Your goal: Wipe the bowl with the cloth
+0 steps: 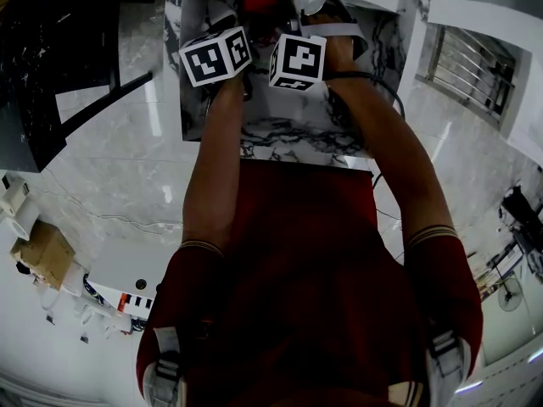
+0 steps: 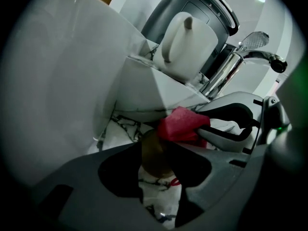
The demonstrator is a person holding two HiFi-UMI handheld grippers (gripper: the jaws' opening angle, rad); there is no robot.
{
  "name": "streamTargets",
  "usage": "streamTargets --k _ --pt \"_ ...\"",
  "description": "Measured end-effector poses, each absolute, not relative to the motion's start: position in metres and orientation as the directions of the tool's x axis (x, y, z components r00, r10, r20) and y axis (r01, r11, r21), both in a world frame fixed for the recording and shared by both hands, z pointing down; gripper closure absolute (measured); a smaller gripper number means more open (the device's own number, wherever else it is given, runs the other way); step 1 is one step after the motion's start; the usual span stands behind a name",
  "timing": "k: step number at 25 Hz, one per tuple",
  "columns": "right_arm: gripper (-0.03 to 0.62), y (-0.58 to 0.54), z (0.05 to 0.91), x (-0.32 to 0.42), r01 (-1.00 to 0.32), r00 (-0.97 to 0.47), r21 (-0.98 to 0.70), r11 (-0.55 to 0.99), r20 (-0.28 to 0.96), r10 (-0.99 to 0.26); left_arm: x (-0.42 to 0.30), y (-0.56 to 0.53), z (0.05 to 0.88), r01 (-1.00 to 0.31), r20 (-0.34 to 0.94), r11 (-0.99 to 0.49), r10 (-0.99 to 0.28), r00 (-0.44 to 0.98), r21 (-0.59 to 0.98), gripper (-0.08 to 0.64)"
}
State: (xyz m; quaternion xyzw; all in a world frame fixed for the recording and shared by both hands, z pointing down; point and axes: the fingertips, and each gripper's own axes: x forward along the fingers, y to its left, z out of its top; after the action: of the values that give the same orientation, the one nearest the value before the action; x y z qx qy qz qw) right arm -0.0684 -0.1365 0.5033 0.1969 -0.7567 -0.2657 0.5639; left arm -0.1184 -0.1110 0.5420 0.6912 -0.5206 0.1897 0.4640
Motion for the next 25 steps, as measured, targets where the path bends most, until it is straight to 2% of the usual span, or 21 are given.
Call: streamTargets --k 12,25 --pt "0.526 -0.133 0.505 -0.050 -0.058 -0.283 0.595 0.802 0.760 -0.585 -0.108 -0.107 0.546 -0.897 0.759 -0.035 -0.520 0.392 0.440 0.410" --pt "0.527 -0.121 0.519 -0.013 -0.079 -0.208 0.540 0.838 0.813 -0.543 -0.107 -0.106 0.546 -0.895 0.755 -0.026 -0.527 0.391 0.445 0.409"
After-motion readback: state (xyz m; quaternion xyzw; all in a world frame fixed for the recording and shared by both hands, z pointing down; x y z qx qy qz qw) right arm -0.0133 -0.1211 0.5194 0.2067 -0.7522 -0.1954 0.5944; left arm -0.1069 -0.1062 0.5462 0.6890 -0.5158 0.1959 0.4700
